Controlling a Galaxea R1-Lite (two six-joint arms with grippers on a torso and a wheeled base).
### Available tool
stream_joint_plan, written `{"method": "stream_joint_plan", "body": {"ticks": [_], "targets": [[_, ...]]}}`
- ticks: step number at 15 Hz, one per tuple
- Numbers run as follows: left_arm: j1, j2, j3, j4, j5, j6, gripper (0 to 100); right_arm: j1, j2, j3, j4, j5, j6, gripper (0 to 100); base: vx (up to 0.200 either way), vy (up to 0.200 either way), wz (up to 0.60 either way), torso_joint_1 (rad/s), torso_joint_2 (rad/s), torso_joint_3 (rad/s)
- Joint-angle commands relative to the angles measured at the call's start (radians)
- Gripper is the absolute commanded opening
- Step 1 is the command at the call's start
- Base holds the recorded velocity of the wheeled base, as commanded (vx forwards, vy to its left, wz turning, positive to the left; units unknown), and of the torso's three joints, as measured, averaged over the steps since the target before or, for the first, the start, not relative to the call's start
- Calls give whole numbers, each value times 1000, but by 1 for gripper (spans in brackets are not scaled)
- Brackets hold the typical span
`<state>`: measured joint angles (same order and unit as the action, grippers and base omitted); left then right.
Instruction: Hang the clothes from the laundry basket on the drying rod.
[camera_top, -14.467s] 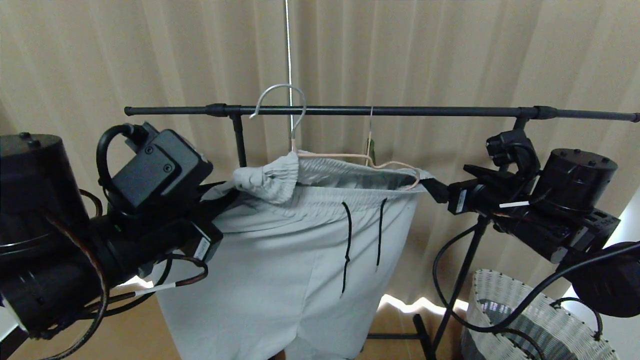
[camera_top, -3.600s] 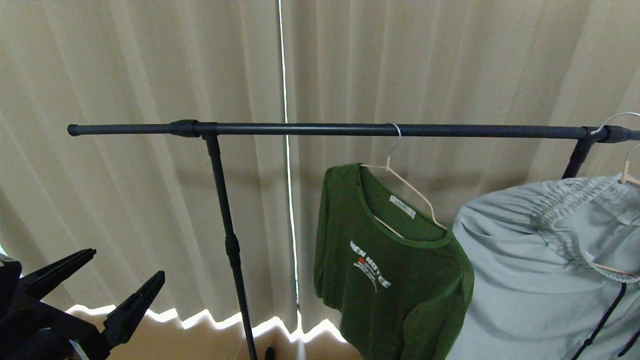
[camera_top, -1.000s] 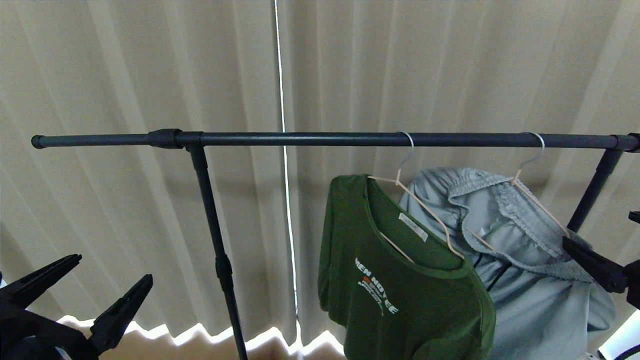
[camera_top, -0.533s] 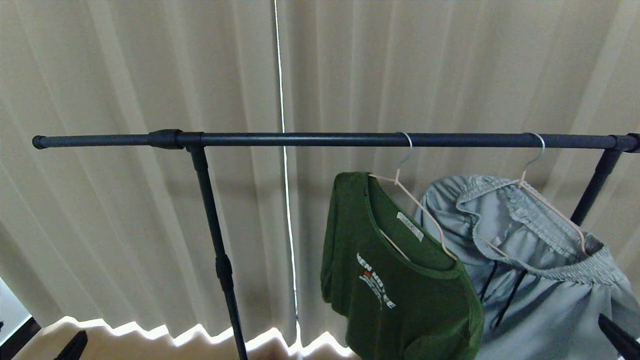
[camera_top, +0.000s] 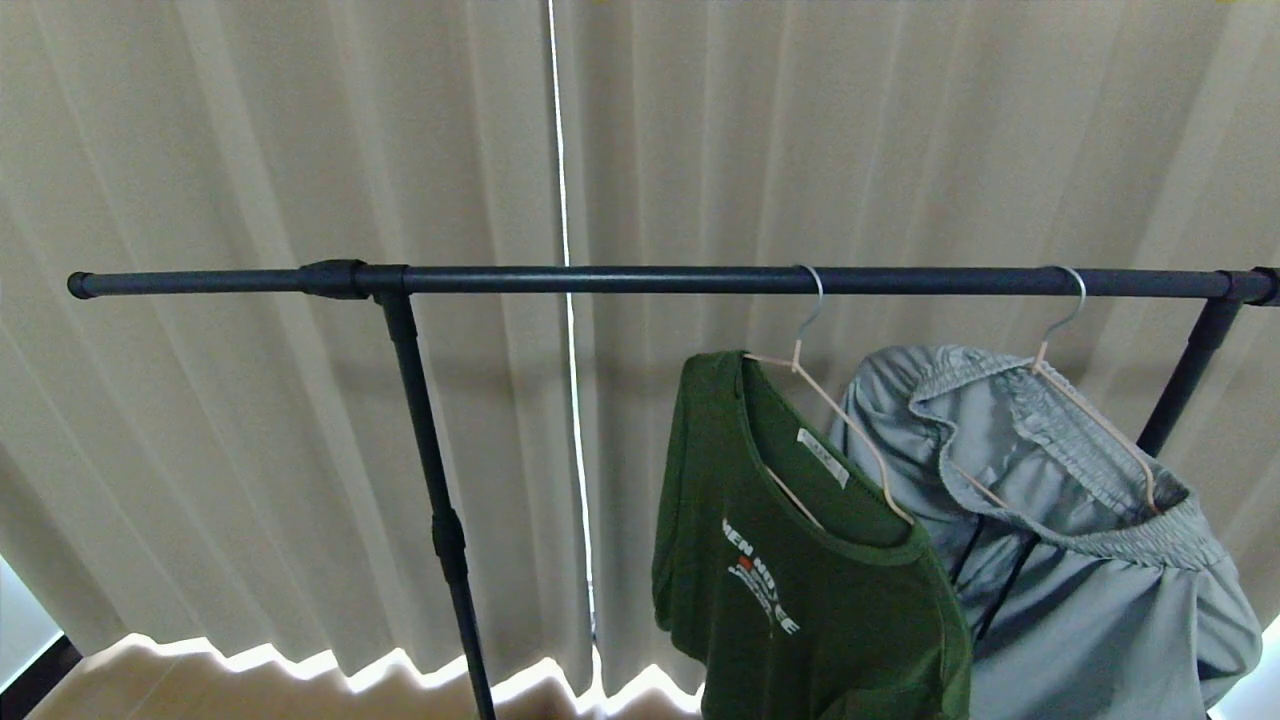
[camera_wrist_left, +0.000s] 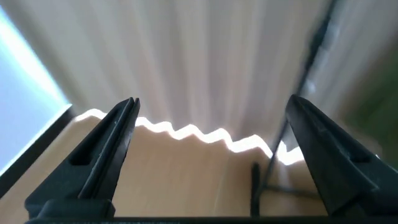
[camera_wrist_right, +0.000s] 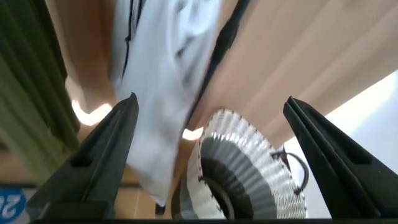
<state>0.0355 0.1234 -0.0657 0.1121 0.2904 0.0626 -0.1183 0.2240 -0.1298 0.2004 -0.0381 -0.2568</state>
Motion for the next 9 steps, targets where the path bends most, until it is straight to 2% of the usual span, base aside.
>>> {"method": "stream_joint_plan", "body": {"ticks": [1, 3, 4, 6, 8, 9], "targets": [[38, -27, 12, -17, -24, -6, 100, 2, -80, 1, 2, 4, 2, 100, 0, 0, 0, 0, 0, 0], [18, -36, 57, -95, -200, -24, 100, 35, -130, 2, -1, 29, 1, 100, 0, 0, 0, 0, 0, 0], [12, -45, 66, -126, -257, -21, 100, 60, -140, 6, -4, 30, 1, 100, 0, 0, 0, 0, 0, 0], [-31, -105, 66, -138, -320, 3, 100, 131, -204, 9, -6, 35, 16, 100, 0, 0, 0, 0, 0, 0], [-39, -122, 66, -143, -333, 10, 100, 117, -224, 29, -13, 73, 64, 100, 0, 0, 0, 0, 0, 0], [-39, -122, 66, -143, -335, 13, 100, 117, -224, 81, -96, 80, 113, 100, 0, 0, 0, 0, 0, 0]]}}
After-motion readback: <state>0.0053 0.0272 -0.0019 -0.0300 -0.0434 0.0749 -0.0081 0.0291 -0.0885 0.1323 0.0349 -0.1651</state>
